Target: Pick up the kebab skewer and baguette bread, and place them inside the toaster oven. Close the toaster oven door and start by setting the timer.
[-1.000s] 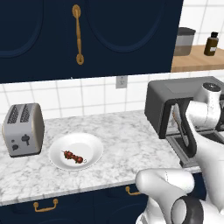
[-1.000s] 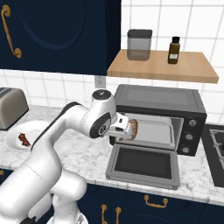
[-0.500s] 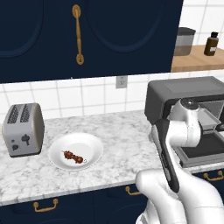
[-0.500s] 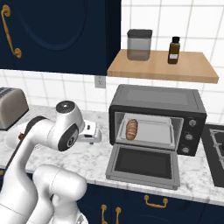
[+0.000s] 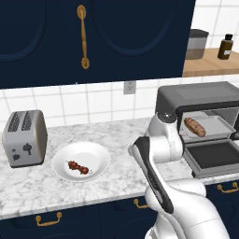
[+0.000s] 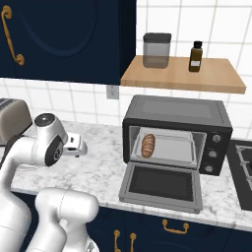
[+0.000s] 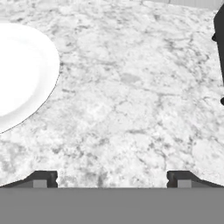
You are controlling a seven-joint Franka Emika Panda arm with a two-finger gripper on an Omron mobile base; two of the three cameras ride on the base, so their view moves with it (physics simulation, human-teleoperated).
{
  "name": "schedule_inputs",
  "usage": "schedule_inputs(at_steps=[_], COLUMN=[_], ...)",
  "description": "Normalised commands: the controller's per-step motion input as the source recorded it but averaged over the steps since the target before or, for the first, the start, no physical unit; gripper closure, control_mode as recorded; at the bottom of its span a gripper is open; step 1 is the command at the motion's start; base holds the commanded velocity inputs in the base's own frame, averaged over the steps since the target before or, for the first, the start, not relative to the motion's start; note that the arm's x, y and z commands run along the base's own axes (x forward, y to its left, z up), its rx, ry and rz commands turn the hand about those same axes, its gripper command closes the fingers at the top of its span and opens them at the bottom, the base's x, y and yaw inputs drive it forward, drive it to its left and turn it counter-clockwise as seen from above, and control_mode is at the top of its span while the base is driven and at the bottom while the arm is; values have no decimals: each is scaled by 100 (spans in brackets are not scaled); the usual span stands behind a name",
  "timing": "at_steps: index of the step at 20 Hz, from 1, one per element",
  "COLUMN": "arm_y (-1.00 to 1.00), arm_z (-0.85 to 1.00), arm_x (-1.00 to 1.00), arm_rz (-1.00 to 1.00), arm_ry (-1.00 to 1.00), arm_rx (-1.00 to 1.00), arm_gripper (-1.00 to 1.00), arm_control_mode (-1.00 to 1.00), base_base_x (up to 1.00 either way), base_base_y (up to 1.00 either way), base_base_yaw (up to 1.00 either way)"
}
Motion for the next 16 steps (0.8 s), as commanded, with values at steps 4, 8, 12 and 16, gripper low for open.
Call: schedule_inputs(at_steps=[4,8,12,16], arm_y=[100,100,95,72], arm_z=[0,0,0,0], arm_x=[0,0,0,0], arm_rz=[0,1,10,33], arm_ry=[0,-1,3,15], arm_rx=[0,0,5,4], arm_gripper=[-100,-100,-100,-100], arm_control_mode=[-100,-100,-100,-100], base_base_x=[0,0,0,0], base_base_y=[0,0,0,0], base_base_yaw=[0,0,0,0])
